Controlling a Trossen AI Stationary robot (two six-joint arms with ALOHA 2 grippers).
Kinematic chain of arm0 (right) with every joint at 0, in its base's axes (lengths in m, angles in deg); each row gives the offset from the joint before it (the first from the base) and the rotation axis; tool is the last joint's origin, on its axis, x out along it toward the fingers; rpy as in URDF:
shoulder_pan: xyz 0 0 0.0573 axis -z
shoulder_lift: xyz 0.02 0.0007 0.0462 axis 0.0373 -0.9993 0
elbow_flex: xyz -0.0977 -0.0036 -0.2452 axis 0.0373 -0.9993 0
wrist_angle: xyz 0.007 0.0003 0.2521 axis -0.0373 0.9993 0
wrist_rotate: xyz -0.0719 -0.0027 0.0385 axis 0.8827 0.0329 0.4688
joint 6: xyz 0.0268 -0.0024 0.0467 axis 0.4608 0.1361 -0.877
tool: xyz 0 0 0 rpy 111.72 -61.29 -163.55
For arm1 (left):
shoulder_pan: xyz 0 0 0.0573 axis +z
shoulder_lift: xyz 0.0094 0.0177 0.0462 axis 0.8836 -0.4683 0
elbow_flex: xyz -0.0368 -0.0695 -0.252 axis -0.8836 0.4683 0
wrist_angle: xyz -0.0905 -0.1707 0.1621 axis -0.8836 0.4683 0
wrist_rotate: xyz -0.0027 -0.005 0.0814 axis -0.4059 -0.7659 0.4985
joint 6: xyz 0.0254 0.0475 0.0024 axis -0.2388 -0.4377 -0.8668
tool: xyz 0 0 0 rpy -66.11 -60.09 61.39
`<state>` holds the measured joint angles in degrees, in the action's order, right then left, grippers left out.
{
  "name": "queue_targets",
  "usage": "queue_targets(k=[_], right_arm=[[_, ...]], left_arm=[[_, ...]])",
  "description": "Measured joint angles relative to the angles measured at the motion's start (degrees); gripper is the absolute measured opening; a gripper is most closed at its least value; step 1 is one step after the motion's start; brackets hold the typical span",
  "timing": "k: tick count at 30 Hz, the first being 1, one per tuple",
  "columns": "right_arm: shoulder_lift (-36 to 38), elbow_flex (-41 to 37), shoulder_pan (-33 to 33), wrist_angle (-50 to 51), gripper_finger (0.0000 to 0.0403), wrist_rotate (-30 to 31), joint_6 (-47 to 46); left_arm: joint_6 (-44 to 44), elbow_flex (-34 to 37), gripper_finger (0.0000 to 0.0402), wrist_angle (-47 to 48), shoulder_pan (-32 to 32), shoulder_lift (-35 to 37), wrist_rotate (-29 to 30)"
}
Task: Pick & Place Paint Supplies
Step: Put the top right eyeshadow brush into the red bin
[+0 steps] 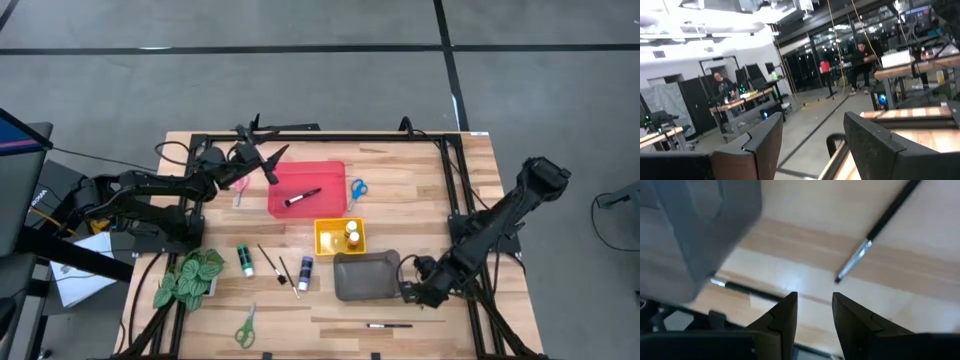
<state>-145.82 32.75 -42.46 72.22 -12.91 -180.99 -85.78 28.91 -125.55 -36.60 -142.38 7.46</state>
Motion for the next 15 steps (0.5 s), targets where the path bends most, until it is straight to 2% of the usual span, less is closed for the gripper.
queue_targets(k=[12,15], right_arm=[[-5.2,0.0,-2.6,-4.4,0.0118,0.1,0.6],[-6.7,0.0,-3.1,-4.2,0.0118,0.1,0.7]], left_arm=[[0.1,0.0,0.0204,-4.3,0.0,0.0,-0.1],[0.8,0.0,0.0204,-5.1,0.0,0.0,-1.9]])
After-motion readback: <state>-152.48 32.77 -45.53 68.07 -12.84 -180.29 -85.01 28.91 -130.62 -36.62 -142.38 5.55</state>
